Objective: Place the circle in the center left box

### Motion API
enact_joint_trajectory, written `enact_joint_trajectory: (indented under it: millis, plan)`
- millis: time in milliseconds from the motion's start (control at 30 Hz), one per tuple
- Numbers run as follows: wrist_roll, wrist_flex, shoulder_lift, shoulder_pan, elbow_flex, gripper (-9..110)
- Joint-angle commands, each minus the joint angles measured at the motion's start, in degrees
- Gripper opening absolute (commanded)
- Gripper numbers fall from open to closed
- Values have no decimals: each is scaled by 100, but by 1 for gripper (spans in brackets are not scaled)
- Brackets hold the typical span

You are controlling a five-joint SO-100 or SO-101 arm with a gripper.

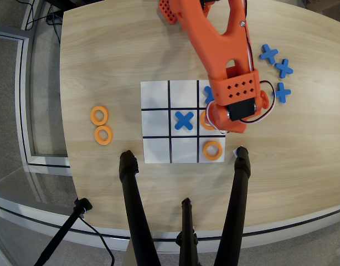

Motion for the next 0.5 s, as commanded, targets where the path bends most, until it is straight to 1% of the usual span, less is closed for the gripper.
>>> enact_joint_trajectory:
  millis: [0, 467]
  plan:
    - [53, -123, -53, -79, -26, 0]
    - [123, -334, -554, -97, -281, 0]
